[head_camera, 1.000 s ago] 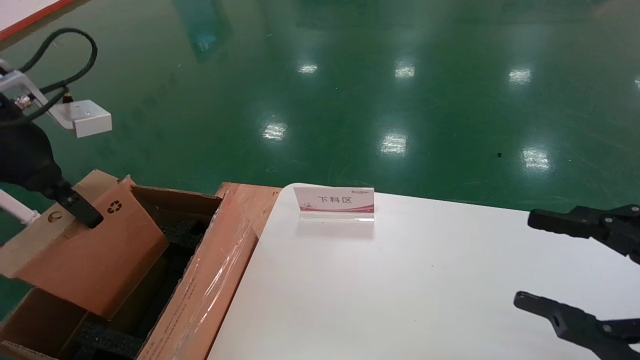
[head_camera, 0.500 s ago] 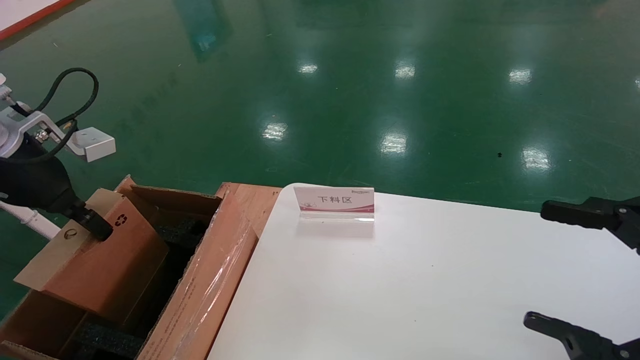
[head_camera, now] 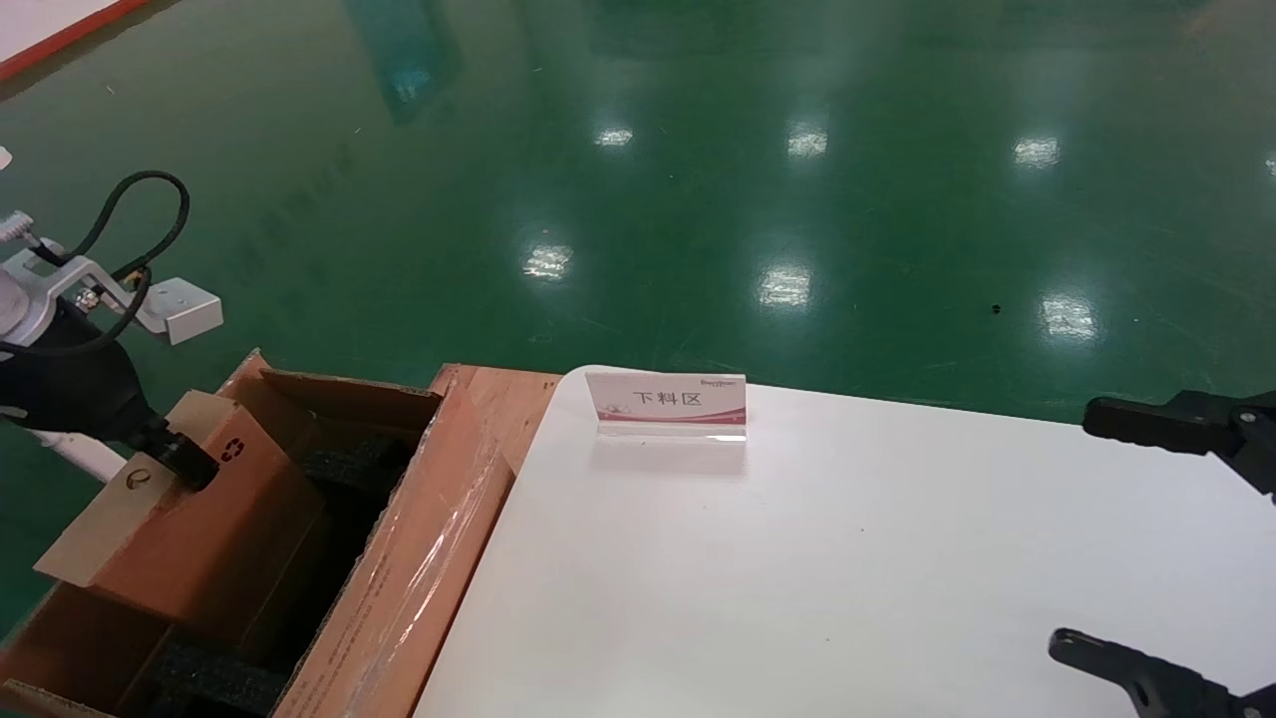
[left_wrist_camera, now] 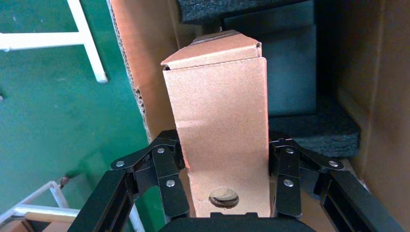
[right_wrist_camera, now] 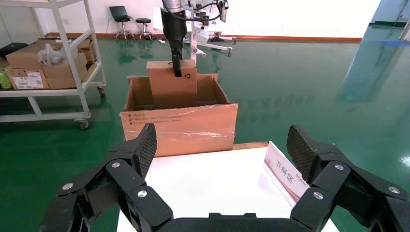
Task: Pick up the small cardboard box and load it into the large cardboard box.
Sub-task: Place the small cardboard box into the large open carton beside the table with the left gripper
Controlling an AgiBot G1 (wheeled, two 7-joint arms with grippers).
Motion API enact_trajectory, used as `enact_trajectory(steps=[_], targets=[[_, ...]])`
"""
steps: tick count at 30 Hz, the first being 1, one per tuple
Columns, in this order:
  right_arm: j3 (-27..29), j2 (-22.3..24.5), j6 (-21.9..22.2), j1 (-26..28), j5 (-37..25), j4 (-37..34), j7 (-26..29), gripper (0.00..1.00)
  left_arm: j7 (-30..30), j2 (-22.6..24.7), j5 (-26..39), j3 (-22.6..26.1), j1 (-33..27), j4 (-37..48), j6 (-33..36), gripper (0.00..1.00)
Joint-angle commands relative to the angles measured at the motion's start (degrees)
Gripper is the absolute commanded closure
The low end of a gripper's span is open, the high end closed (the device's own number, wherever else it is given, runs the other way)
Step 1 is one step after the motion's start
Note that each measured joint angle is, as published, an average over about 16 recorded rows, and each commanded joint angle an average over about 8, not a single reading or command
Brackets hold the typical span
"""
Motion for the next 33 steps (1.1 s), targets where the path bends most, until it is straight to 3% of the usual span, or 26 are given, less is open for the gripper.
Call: enact_trajectory(steps=[1, 33], targets=[[-0.01, 0.00, 0.00, 0.00, 0.00, 0.00, 0.00, 0.00, 0.43, -0.09, -0.08, 0.00, 0.88, 0.71, -0.43, 1.00], [-0.11, 0.05, 0.05, 0.02, 0.08, 0.00, -0.06, 0.00, 2.23, 1.75, 1.37, 0.25, 6.54, 5.16, -4.64, 1.00]])
